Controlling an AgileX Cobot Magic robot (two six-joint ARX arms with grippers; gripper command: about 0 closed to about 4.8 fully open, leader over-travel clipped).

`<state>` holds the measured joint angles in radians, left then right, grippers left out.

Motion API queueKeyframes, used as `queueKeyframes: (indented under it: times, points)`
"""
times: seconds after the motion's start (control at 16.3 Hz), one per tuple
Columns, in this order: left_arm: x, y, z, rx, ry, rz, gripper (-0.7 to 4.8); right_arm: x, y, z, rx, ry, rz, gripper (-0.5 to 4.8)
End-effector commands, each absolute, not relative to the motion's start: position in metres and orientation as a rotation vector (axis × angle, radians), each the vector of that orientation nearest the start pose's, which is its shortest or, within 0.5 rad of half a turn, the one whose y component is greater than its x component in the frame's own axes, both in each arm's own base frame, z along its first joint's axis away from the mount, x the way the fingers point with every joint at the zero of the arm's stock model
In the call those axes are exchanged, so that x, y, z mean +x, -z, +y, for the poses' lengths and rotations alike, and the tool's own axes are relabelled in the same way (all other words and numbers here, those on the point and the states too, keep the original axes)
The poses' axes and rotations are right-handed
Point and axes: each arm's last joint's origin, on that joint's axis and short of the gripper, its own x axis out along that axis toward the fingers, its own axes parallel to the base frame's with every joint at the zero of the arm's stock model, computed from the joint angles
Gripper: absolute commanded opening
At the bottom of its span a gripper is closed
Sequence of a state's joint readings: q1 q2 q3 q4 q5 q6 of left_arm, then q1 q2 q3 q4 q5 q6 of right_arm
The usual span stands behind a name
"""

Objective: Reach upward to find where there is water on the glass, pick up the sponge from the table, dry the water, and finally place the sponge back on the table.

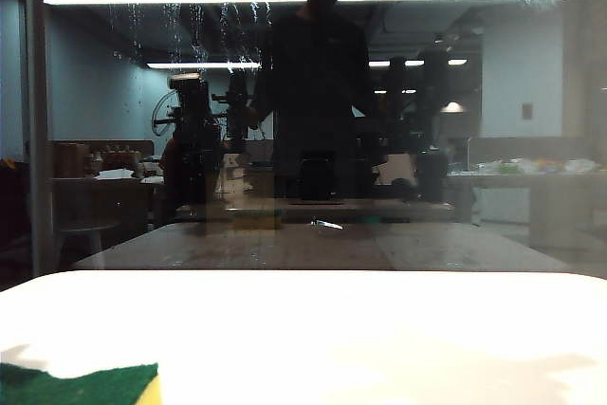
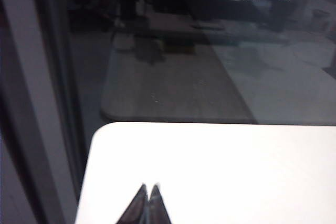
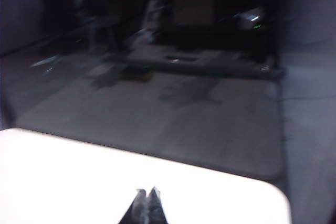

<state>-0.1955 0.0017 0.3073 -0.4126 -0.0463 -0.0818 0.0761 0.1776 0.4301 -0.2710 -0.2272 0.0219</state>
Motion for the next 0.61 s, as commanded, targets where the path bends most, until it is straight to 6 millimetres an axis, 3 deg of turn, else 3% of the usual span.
queueKeyframes:
  times: [0.06, 0.43, 0.61]
  points:
    - [0.067, -0.226, -0.01, -0.063, 0.094, 0.101, -0.06, 0.076, -0.256, 0.01, 0.025, -0.218, -0.027, -0.06]
    - [0.072, -0.217, -0.01, -0.06, 0.04, 0.106, -0.06, 0.078, -0.221, 0.009, 0.025, -0.188, -0.056, -0.06]
    - [0.078, -0.208, -0.012, -0.035, 0.079, 0.085, -0.06, 0.081, -0.214, 0.009, 0.024, -0.174, -0.041, -0.06]
